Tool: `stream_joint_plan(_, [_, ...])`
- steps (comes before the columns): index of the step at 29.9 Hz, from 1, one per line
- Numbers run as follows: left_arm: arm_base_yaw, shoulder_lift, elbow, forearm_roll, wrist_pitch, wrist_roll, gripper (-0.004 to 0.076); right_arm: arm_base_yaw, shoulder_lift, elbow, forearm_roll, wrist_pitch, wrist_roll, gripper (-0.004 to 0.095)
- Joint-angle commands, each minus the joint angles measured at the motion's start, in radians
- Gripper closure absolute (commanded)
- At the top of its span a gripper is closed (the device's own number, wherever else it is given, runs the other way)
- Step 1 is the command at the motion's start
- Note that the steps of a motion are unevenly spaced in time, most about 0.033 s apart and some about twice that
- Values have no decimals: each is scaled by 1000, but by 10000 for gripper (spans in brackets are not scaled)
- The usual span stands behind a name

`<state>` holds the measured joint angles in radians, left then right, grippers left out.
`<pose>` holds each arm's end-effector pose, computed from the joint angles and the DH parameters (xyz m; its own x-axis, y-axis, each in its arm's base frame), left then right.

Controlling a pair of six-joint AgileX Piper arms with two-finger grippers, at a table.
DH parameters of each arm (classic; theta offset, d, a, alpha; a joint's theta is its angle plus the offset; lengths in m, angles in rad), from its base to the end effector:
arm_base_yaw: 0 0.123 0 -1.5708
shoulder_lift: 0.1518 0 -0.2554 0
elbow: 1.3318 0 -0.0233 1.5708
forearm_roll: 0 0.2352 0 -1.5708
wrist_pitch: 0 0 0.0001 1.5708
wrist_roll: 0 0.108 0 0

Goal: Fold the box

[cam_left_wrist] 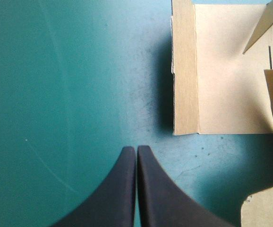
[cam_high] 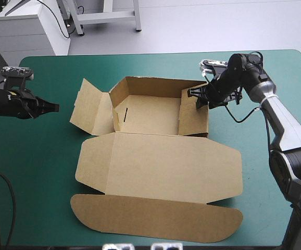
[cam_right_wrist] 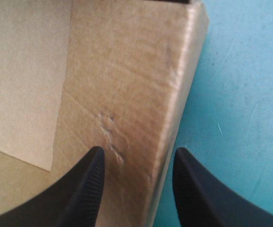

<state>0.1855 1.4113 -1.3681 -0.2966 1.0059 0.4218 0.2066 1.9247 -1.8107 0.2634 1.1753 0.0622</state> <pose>0.2934 0.0279 0.3273 -0.7772 0.1073 -0.6201 0.1693 0.9847 -0.0418 0.3846 0.1071 0.2661 -0.9433 -0.0341 -0.3303 -0.1329 0.9504 0.2813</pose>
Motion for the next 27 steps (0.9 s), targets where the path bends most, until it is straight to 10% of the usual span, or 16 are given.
stream_joint_plan(1, [1, -36, -25, -30, -37, -7, 732, -3, -19, -26, 39, -52, -47, 482])
stream_joint_plan(9, [1, -36, -25, -30, -37, -12, 732, -3, 72, -26, 50, -31, -39, 534])
stream_joint_plan(16, [1, -35, -25, -30, -38, -68, 732, -3, 104, -26, 50, -38, -46, 929])
stream_joint_plan(27, [194, -35, -25, -198, -53, -118, 732, -5, 102, -167, 74, 33, -73, 926])
